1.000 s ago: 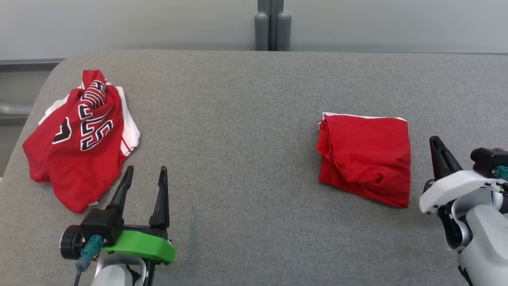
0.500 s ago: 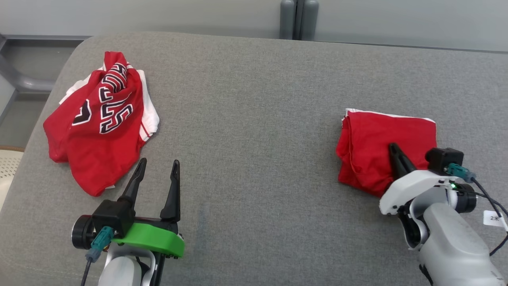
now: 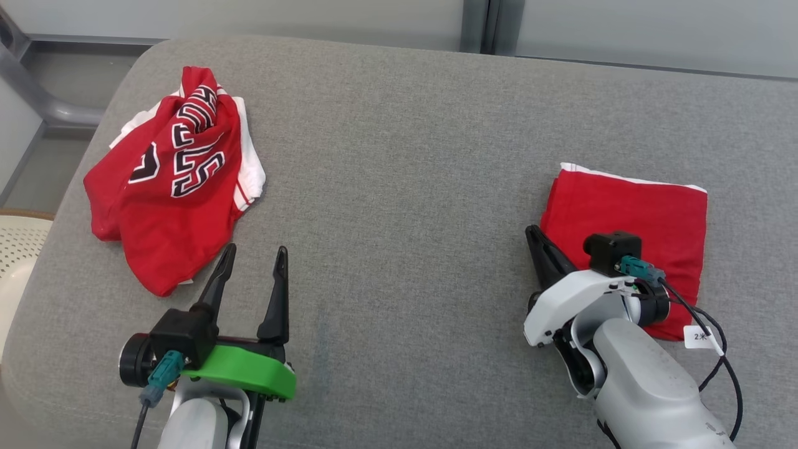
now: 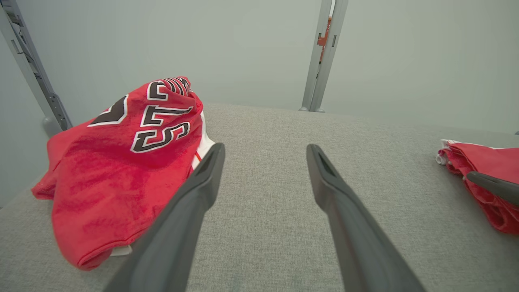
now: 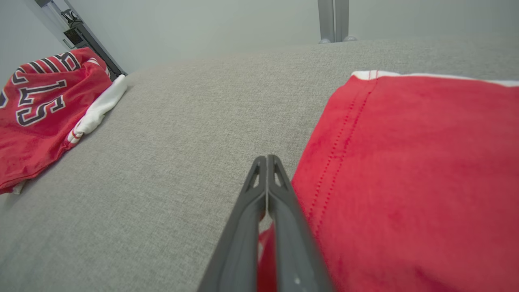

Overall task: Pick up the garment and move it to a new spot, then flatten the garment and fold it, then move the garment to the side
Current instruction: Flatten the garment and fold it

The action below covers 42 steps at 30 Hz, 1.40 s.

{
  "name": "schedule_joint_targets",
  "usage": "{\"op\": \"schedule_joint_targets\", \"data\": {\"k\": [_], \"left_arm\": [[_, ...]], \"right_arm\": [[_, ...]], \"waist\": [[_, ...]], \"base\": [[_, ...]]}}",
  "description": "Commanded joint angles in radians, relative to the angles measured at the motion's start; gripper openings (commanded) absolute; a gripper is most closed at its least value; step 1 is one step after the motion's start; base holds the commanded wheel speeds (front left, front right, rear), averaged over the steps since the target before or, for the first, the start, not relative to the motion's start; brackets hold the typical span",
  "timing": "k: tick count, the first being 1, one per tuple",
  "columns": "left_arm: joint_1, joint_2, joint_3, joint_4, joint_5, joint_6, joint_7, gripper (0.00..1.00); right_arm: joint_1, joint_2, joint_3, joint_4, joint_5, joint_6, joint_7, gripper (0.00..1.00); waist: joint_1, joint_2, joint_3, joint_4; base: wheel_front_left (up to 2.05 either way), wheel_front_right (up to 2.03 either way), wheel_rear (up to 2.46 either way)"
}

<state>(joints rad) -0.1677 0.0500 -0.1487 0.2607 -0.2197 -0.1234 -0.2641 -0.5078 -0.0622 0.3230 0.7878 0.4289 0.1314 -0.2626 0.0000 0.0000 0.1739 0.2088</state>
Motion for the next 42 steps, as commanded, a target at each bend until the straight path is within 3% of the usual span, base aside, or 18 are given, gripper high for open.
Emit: {"op": "schedule_joint_targets", "data": {"k": [1, 9, 17, 18, 20, 21, 28, 42], "left_arm": [[-0.014, 0.001, 0.000, 0.000, -0.001, 0.003, 0.000, 1.00], [-0.003, 0.002, 0.034, 0.003, 0.019, 0.004, 0.000, 1.00], [0.023, 0.002, 0.080, 0.002, 0.047, -0.001, 0.000, 1.00], [0.024, 0.002, 0.084, 0.000, 0.048, -0.002, 0.000, 1.00], [0.030, 0.002, 0.092, 0.000, 0.053, -0.003, 0.000, 1.00], [0.032, 0.002, 0.097, -0.001, 0.054, -0.004, 0.000, 1.00], [0.048, 0.002, 0.118, 0.002, 0.062, -0.007, 0.000, 1.00], [0.114, 0.009, 0.157, -0.009, 0.087, -0.007, 0.000, 1.00]], "right_arm": [[0.001, -0.001, 0.004, -0.017, -0.001, -0.001, -0.003, 0.00], [0.046, -0.060, -0.046, -0.181, -0.052, -0.001, -0.003, 0.00], [0.144, -0.129, -0.160, -0.349, -0.126, -0.001, -0.003, 0.00], [0.156, -0.135, -0.171, -0.367, -0.135, -0.002, -0.003, 0.04], [0.190, -0.144, -0.187, -0.401, -0.153, -0.001, -0.003, 0.46], [0.207, -0.147, -0.193, -0.418, -0.161, -0.002, -0.003, 0.98], [0.300, -0.164, -0.233, -0.501, -0.167, -0.002, -0.003, 1.00], [0.479, -0.120, -0.299, -0.612, -0.165, -0.002, -0.003, 1.00]], "waist": [[0.0000, 0.0000, -0.001, -0.011], [0.0000, 0.0000, -0.031, -0.092], [0.0000, 0.0000, -0.073, -0.179], [0.0000, 0.0000, -0.075, -0.187], [0.0000, 0.0000, -0.082, -0.205], [0.0000, 0.0000, -0.085, -0.214], [0.0000, 0.0000, -0.109, -0.252], [0.0000, 0.0000, -0.167, -0.261]], "base": [[0.00, 0.00, 0.00], [0.00, 0.00, 0.00], [0.00, 0.00, 0.00], [0.00, 0.00, 0.00], [0.00, 0.00, 0.00], [0.00, 0.00, 0.00], [0.00, 0.00, 0.00], [0.00, 0.00, 0.00]]}}
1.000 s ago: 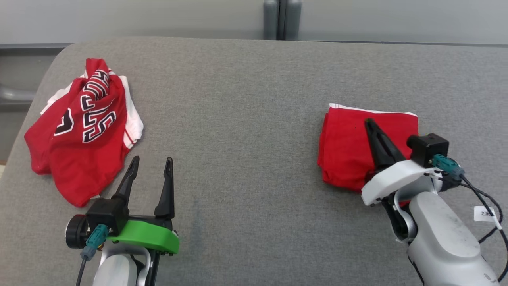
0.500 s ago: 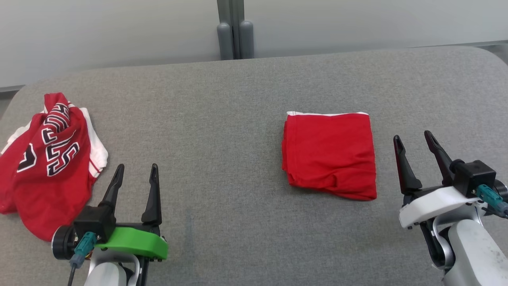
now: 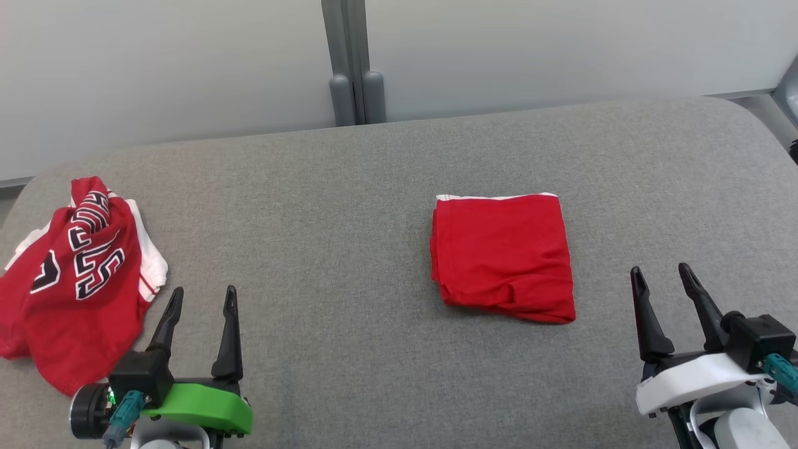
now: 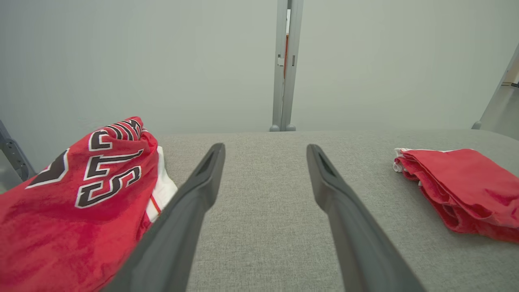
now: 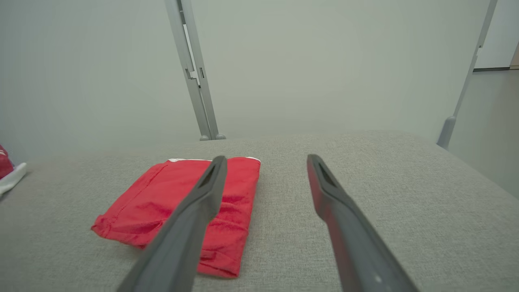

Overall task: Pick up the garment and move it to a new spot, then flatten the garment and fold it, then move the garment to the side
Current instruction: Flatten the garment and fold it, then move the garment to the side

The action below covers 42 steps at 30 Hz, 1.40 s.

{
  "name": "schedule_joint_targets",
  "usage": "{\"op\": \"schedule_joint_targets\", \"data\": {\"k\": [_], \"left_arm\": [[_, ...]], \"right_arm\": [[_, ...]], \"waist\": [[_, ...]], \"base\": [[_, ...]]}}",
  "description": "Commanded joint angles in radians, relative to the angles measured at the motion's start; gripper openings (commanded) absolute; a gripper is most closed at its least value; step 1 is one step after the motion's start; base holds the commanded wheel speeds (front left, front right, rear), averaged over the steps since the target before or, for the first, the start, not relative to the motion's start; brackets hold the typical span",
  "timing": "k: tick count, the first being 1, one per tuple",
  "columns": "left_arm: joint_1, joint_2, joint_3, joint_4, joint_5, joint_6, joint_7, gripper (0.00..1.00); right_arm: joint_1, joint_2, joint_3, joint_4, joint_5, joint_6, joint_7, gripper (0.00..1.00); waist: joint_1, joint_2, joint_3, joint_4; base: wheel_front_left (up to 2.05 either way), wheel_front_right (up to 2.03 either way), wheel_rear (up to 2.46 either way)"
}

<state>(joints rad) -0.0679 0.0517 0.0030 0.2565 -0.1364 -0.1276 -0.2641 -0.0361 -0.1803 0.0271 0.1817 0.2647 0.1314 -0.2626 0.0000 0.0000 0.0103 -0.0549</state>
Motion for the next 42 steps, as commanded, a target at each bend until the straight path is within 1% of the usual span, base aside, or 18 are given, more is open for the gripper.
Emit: {"op": "schedule_joint_targets", "data": {"k": [1, 7, 13, 36, 42], "left_arm": [[0.021, 0.009, 0.009, -0.006, 0.007, -0.002, 0.000, 1.00], [0.046, 0.011, 0.032, -0.015, 0.014, 0.007, 0.000, 1.00], [0.067, 0.017, 0.056, -0.025, 0.006, 0.006, 0.000, 1.00], [0.069, 0.011, 0.063, -0.021, 0.003, 0.001, 0.000, 1.00], [0.068, 0.011, 0.063, -0.018, 0.003, 0.001, 0.000, 1.00]], "right_arm": [[0.018, 0.001, -0.006, -0.012, -0.002, -0.002, -0.003, 1.00], [0.060, 0.007, -0.018, -0.029, -0.007, -0.001, -0.003, 1.00], [0.078, 0.014, -0.024, -0.038, -0.016, -0.002, -0.003, 1.00], [0.087, 0.021, -0.004, -0.051, -0.043, -0.001, -0.003, 1.00], [0.087, 0.024, 0.004, -0.049, -0.032, -0.001, -0.003, 1.00]], "waist": [[0.0000, 0.0000, -0.006, 0.005], [0.0000, 0.0000, -0.018, 0.016], [0.0000, 0.0000, -0.027, 0.027], [0.0000, 0.0000, -0.024, 0.054], [0.0000, 0.0000, -0.026, 0.058]], "base": [[0.00, 0.00, 0.00], [0.00, 0.00, 0.00], [0.00, 0.00, 0.00], [0.00, 0.00, 0.00], [0.00, 0.00, 0.00]]}}
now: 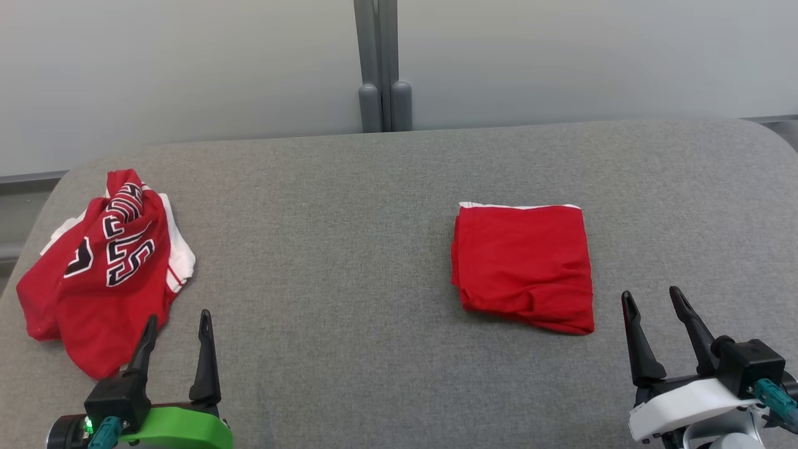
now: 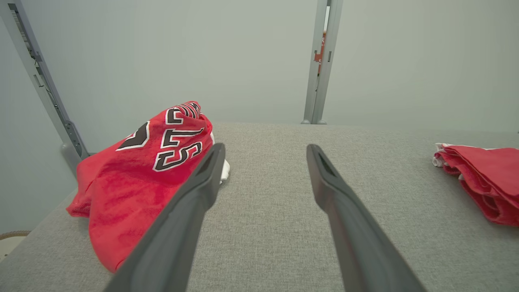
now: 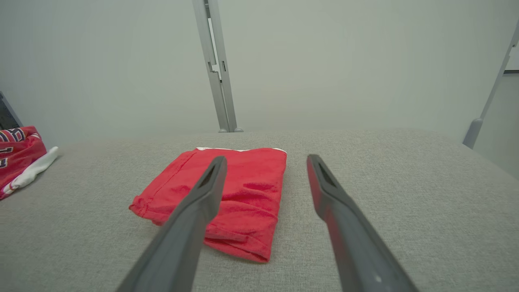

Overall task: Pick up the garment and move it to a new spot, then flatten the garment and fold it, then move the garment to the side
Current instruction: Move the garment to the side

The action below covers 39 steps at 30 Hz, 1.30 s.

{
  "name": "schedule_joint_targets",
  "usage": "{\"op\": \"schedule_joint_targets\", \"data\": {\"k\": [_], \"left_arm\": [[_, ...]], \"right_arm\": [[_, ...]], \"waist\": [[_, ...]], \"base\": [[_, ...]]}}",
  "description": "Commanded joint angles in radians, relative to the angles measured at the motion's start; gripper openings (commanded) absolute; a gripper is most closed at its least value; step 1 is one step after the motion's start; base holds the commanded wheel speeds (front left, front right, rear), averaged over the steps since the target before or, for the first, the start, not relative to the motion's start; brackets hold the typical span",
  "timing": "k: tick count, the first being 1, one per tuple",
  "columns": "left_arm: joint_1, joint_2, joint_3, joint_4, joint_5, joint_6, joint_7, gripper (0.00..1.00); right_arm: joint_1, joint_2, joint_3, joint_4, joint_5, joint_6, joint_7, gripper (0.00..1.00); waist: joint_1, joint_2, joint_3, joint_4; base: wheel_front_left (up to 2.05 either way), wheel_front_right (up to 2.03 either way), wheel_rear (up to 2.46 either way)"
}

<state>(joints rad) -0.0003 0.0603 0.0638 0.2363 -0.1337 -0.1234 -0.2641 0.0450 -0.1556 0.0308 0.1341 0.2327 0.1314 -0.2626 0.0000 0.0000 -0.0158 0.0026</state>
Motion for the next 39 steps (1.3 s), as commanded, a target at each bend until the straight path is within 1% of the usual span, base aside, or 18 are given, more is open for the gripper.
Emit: {"op": "schedule_joint_targets", "data": {"k": [1, 9, 25, 29, 33, 39], "left_arm": [[0.001, 0.002, 0.003, 0.003, 0.000, -0.004, 0.000, 1.00], [-0.002, 0.001, 0.005, 0.005, 0.001, -0.004, 0.000, 1.00], [-0.005, 0.001, 0.006, 0.005, 0.003, -0.006, 0.000, 1.00], [-0.007, 0.000, 0.003, 0.005, 0.003, -0.006, 0.000, 1.00], [-0.020, -0.001, -0.004, 0.006, 0.002, -0.007, 0.000, 1.00], [-0.046, -0.003, -0.015, 0.000, 0.004, -0.007, 0.000, 1.00]], "right_arm": [[0.005, -0.002, 0.002, -0.001, 0.002, -0.002, -0.003, 1.00], [0.000, -0.006, 0.006, 0.003, 0.000, -0.002, -0.003, 1.00], [-0.022, 0.006, 0.002, 0.023, -0.004, -0.001, -0.003, 1.00], [-0.072, -0.001, 0.015, 0.037, -0.010, -0.002, -0.003, 1.00], [-0.151, -0.025, 0.036, 0.065, -0.021, -0.002, -0.003, 1.00], [-0.311, -0.066, 0.063, 0.163, -0.031, -0.002, 0.026, 1.00]], "waist": [[0.0000, 0.0000, 0.000, 0.001], [0.0000, 0.0000, 0.001, 0.002], [0.0000, 0.0000, 0.006, 0.000], [0.0000, 0.0000, 0.011, 0.000], [0.0000, 0.0000, 0.023, 0.004], [0.0000, 0.0000, 0.067, 0.015]], "base": [[0.00, 0.00, 0.00], [0.00, 0.00, 0.00], [0.00, 0.00, 0.00], [0.00, 0.00, 0.00], [0.00, 0.00, 0.00], [0.00, 0.00, 0.00]]}}
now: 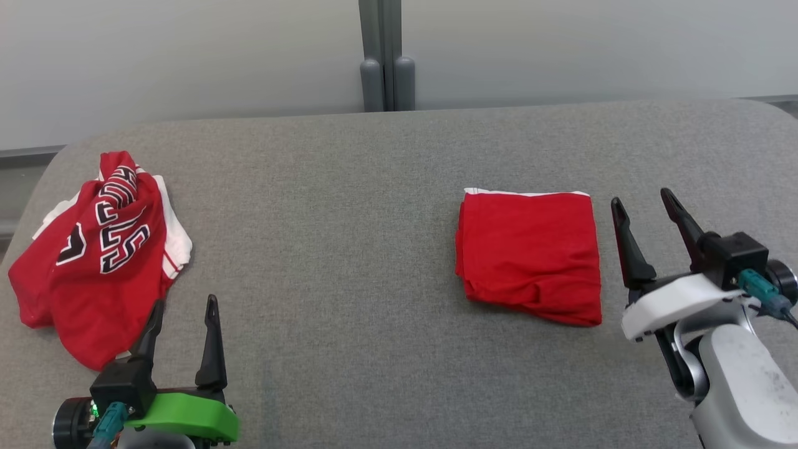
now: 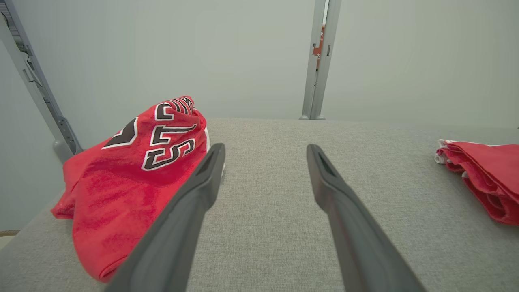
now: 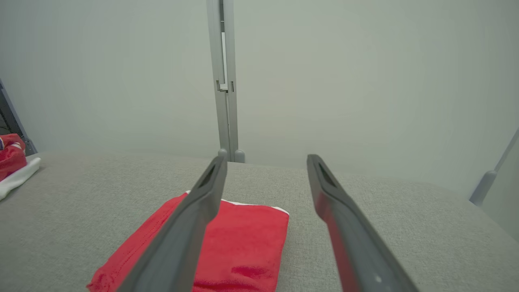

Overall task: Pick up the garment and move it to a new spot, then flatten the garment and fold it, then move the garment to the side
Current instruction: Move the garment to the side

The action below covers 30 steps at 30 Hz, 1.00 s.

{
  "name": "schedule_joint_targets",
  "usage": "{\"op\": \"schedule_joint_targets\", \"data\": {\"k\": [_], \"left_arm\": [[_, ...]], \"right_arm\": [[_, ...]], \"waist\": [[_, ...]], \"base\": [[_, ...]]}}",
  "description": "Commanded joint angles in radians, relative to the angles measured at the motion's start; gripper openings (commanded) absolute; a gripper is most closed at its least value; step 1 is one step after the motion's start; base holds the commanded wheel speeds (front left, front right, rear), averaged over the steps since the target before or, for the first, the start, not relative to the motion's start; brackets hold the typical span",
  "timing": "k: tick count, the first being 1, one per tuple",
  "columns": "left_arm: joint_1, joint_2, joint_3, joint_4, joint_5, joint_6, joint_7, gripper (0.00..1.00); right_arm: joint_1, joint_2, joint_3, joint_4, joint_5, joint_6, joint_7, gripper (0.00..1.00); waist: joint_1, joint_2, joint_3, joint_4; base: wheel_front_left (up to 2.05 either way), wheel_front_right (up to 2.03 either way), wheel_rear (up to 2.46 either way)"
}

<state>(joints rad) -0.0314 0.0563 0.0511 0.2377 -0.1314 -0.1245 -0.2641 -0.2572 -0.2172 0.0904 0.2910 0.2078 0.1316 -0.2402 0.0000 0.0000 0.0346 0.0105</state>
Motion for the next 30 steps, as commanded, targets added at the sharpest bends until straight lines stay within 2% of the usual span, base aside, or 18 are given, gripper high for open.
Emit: {"op": "schedule_joint_targets", "data": {"k": [1, 13, 19, 28, 29, 30], "left_arm": [[-0.020, 0.001, -0.006, -0.002, 0.002, -0.006, 0.000, 1.00], [-0.077, -0.002, -0.032, 0.007, -0.005, -0.004, 0.000, 1.00], [-0.101, -0.004, -0.046, 0.013, -0.009, -0.005, 0.000, 1.00], [-0.132, -0.004, -0.064, 0.022, -0.006, -0.006, 0.000, 1.00], [-0.134, -0.004, -0.065, 0.023, -0.006, -0.006, 0.000, 1.00], [-0.135, -0.004, -0.065, 0.024, -0.006, -0.006, 0.000, 1.00]], "right_arm": [[-0.038, -0.011, 0.008, 0.028, -0.009, -0.002, 0.011, 1.00], [-0.220, -0.041, 0.054, 0.332, 0.011, -0.002, 0.087, 1.00], [-0.264, -0.019, 0.045, 0.496, 0.038, -0.002, 0.060, 1.00], [-0.317, 0.027, 0.091, 0.689, 0.075, -0.002, 0.050, 1.00], [-0.318, 0.034, 0.099, 0.707, 0.085, -0.002, 0.051, 0.87], [-0.320, 0.038, 0.106, 0.719, 0.093, -0.002, 0.051, 0.47]], "waist": [[0.0000, 0.0000, 0.025, 0.010], [0.0000, 0.0000, 0.107, 0.041], [0.0000, 0.0000, 0.144, 0.051], [0.0000, 0.0000, 0.181, 0.066], [0.0000, 0.0000, 0.182, 0.067], [0.0000, 0.0000, 0.183, 0.067]], "base": [[0.00, 0.00, 0.00], [0.00, 0.00, 0.00], [0.00, 0.00, 0.00], [0.00, 0.00, 0.00], [0.00, 0.00, 0.00], [0.00, 0.00, 0.00]]}}
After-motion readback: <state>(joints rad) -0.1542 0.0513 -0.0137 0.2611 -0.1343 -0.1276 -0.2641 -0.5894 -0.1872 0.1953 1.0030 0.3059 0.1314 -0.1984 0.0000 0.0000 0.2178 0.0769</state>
